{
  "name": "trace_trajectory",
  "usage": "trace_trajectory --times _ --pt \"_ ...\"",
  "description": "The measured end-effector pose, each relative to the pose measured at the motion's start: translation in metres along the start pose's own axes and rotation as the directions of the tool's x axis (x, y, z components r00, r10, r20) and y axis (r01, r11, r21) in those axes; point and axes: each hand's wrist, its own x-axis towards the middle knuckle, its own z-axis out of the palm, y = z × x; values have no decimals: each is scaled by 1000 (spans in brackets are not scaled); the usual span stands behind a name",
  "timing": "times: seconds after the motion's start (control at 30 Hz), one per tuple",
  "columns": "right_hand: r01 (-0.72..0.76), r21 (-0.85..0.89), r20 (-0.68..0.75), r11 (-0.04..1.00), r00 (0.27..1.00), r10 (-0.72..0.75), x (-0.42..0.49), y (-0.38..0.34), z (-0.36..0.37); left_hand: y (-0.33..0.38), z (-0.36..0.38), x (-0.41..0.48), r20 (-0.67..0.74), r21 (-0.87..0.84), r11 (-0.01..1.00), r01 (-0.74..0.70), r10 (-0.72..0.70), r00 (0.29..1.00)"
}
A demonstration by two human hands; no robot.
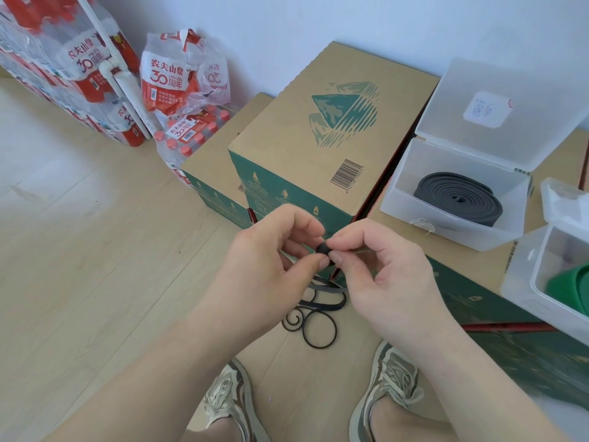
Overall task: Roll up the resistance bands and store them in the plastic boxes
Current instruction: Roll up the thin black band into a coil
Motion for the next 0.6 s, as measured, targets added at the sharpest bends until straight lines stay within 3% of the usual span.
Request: trace_trajectory --times 0.1,0.27,0.47,0.53,0.6 --pt "-24 49 -27 999 999 25 1 -2 0 2 -1 0 -2 -19 1000 -21 21 1000" --pt "-204 503 -41 840 965 259 7 -10 -3 7 -2 -1 -74 -242 970 -17 -1 997" --pt "-154 574 -45 804 975 219 7 -11 0 13 2 -3 -27 -573 810 127 -173 985" --pt "-147 538 -39 830 979 199 8 -9 -2 12 3 -4 -29 -500 855 135 -173 985" --pt "-101 373 -44 922 991 126 8 -6 -3 8 1 -2 -60 -282 957 67 -87 994"
